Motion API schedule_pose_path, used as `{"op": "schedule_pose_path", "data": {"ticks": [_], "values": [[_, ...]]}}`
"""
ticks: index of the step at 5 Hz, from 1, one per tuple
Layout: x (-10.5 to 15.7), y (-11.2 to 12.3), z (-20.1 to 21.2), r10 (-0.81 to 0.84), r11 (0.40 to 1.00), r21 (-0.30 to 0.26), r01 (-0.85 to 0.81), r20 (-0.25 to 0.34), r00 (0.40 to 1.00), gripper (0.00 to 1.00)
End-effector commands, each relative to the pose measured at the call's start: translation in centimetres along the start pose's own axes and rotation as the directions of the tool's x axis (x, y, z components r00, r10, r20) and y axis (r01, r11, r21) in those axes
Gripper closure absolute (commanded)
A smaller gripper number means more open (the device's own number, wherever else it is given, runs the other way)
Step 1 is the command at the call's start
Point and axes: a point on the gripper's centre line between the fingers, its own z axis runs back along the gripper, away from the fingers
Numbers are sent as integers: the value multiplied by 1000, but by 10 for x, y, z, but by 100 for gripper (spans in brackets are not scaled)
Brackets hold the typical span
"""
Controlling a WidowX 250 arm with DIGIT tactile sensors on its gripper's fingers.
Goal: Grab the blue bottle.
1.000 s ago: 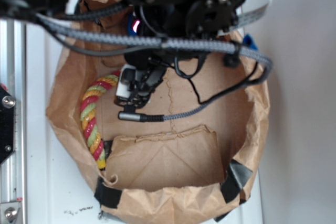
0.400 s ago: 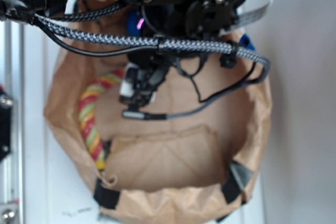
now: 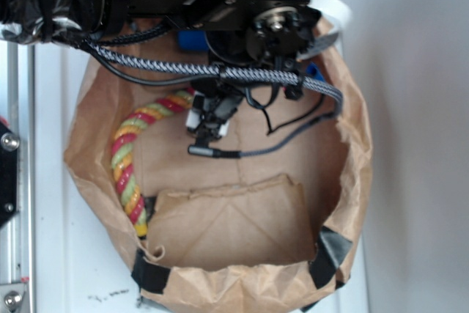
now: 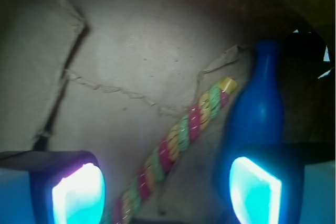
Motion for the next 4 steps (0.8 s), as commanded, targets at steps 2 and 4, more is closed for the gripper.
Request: {"op": "schedule_pose_path", "data": {"ticks": [2, 4], "values": [[-9, 36, -14, 19, 989, 144, -31, 84, 996, 0], [-20, 50, -30, -10, 974, 226, -14, 105, 994, 0]]}}
